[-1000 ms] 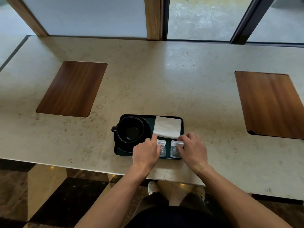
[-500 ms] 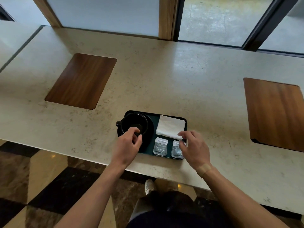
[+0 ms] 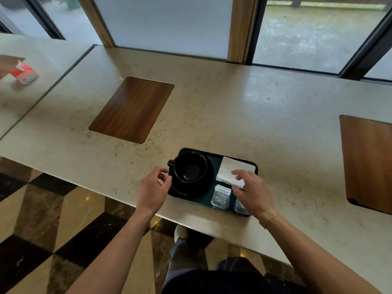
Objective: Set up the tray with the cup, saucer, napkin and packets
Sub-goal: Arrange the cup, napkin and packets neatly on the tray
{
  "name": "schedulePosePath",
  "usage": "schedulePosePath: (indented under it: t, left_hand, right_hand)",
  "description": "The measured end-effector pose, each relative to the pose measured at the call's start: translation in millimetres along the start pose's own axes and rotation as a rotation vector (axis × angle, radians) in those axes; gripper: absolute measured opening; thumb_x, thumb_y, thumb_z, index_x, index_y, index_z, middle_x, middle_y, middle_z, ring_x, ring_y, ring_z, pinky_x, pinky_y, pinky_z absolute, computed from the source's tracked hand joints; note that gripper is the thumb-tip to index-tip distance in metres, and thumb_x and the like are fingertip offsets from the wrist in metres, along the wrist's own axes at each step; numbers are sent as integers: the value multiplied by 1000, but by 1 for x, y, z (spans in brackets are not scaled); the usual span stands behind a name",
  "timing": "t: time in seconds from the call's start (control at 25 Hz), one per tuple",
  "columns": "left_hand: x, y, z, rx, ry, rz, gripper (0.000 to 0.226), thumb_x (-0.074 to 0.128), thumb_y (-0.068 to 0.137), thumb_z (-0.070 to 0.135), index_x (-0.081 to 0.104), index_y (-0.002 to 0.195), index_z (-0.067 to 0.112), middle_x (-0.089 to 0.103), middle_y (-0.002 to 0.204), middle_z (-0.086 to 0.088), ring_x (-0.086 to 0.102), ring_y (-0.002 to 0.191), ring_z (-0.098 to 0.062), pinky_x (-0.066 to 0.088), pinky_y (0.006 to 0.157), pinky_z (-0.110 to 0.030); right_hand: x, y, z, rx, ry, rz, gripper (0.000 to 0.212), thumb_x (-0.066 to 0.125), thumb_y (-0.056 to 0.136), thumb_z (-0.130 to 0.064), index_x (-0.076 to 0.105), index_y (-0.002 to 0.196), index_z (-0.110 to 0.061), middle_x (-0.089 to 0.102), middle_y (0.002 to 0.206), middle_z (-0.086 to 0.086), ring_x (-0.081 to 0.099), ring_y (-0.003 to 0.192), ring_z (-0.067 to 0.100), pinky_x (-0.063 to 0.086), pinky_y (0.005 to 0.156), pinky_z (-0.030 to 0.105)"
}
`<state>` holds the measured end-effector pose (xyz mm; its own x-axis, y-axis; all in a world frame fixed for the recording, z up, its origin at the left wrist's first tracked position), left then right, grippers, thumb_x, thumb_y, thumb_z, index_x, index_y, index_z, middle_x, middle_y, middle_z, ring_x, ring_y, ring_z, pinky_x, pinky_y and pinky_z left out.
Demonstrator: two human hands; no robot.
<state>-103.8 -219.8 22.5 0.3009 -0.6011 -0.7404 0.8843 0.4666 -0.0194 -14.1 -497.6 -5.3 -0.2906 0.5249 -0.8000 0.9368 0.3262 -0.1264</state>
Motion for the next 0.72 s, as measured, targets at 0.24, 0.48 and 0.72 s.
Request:
schedulePosePath:
  t: [0.24, 0.48, 0.72]
  left_hand:
    - [1, 36, -43, -84, -38, -223, 29, 67, 89, 36, 59, 114, 26, 65, 87, 9, 61, 76, -7, 49, 65, -24]
    - [20, 67, -63, -159, -165, -422, 31, 70, 86, 36, 59, 114, 27, 67, 86, 6, 63, 78, -7, 47, 67, -24]
    - [29, 74, -64, -126, -211, -519, 32, 74, 83, 25, 61, 112, 26, 68, 78, 4, 64, 71, -6, 48, 66, -19]
  right_hand:
    - [26, 29, -31, 58, 7, 27, 37, 56, 94, -28, 56, 131, -34, 59, 112, -13, 55, 77, 7, 45, 68, 26]
    - [53, 40, -42, 196, -39, 26, 42, 55, 95, -32, 52, 137, -32, 59, 120, -6, 59, 98, 16, 49, 75, 30]
    - [63, 45, -45, 284, -53, 53, 42, 55, 94, -27, 53, 135, -34, 66, 106, -3, 61, 93, 20, 54, 77, 40]
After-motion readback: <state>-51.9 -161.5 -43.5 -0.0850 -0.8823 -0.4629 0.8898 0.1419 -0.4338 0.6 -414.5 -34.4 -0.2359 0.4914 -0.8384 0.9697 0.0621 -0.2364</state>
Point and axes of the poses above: each hand's wrist, its own y-axis towards the middle knuckle, its own x-axis out of the palm, z = x × y, the point moved 5 cm from there along y, towards the middle knuckle
